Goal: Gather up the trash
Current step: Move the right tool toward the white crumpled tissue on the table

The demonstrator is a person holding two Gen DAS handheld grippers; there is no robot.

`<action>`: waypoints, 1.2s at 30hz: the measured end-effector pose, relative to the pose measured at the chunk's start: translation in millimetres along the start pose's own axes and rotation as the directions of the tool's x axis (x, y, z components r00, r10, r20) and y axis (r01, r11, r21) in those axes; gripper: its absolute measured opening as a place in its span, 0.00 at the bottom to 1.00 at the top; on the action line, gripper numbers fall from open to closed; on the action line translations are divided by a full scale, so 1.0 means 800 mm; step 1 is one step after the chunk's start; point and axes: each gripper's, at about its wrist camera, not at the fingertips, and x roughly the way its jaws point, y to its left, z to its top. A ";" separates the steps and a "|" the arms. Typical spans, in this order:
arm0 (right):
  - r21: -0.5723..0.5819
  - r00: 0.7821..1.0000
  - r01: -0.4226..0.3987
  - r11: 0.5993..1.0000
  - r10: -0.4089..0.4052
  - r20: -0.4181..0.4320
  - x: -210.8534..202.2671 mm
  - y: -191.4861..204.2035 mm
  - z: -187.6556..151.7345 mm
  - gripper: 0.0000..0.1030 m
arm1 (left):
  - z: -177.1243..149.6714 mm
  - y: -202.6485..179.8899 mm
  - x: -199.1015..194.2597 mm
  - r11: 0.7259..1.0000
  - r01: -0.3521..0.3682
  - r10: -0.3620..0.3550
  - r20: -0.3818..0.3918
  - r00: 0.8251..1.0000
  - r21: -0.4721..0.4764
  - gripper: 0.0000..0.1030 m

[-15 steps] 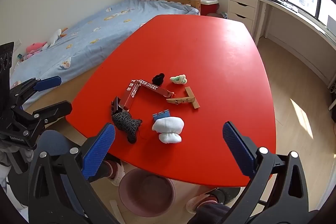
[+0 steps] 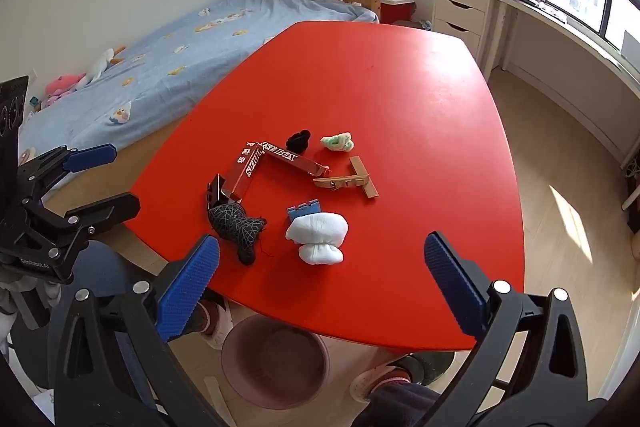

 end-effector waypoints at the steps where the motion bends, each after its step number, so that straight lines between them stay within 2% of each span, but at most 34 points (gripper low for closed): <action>1: -0.001 1.000 0.000 1.000 0.000 -0.001 0.001 0.000 -0.001 0.97 | -0.001 0.000 0.001 1.000 -0.003 0.003 -0.001 1.000 -0.002 0.95; 36: -0.004 1.000 -0.004 1.000 0.004 -0.009 0.009 0.005 -0.005 0.97 | 0.000 0.009 -0.001 1.000 -0.004 0.004 -0.007 1.000 -0.011 0.95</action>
